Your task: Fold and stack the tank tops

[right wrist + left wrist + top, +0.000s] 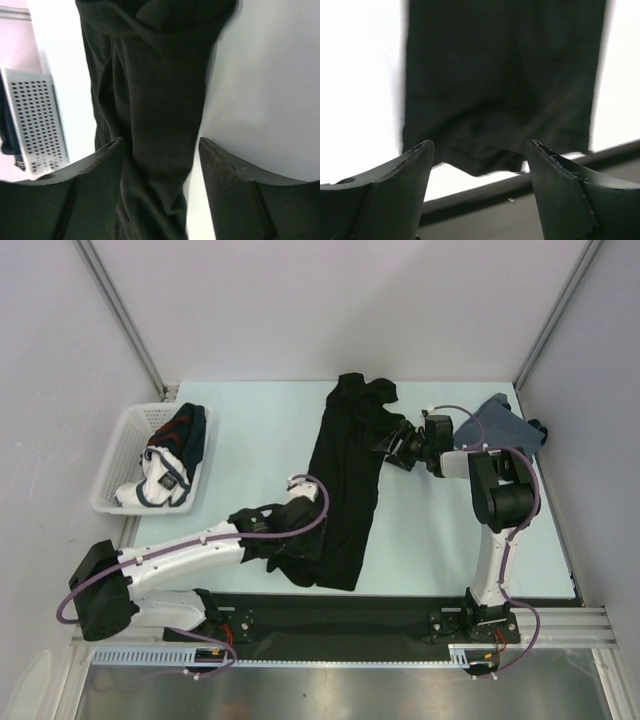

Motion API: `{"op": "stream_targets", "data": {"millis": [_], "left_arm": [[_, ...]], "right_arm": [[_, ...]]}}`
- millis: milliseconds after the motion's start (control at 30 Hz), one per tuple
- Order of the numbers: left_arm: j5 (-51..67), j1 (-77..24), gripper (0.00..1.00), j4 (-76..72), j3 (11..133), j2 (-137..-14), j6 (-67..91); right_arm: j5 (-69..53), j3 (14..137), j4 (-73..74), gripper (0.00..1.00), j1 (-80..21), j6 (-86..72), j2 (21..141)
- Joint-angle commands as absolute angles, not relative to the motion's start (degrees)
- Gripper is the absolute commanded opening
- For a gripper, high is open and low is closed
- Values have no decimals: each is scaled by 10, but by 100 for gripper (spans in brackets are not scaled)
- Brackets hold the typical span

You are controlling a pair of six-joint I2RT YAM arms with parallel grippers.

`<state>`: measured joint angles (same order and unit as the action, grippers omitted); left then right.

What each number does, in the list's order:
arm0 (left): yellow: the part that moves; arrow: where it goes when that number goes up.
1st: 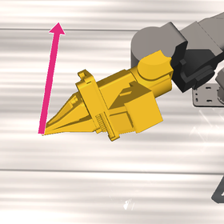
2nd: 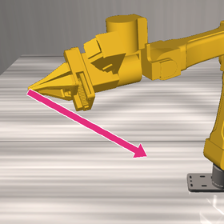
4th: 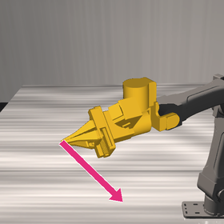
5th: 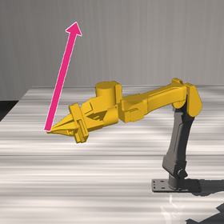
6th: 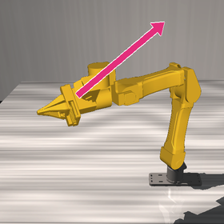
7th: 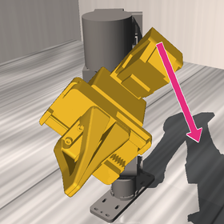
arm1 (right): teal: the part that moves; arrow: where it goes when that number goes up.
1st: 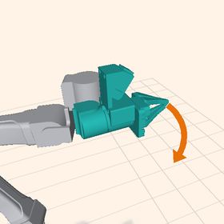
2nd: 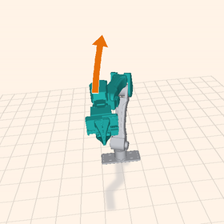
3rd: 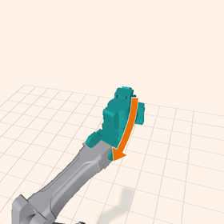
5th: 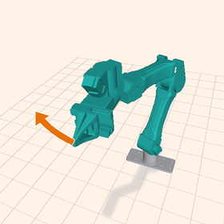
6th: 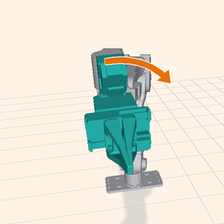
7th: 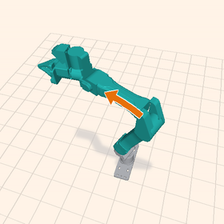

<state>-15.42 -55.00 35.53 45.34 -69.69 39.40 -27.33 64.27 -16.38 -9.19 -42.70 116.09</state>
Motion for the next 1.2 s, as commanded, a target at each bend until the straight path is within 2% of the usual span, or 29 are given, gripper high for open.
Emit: {"op": "stream_targets", "data": {"millis": [0,367,667,933,1100,1167], "left_arm": [[-213,-618,79,397,522,-721,397],[-205,-780,67,421,698,-926,378],[-202,-803,66,458,788,-1065,370],[-225,-803,60,497,819,-1129,376],[-229,-802,49,510,818,-1164,389],[-222,-802,39,508,811,-1171,390]], "right_arm": [[-278,664,-200,66,-87,-439,1185],[-229,702,-166,60,-90,-424,1219],[-212,721,-148,57,-85,-419,1228],[-216,722,-149,57,-81,-419,1227],[-215,723,-148,57,-81,-419,1230],[-215,724,-148,57,-82,-419,1232]]}}
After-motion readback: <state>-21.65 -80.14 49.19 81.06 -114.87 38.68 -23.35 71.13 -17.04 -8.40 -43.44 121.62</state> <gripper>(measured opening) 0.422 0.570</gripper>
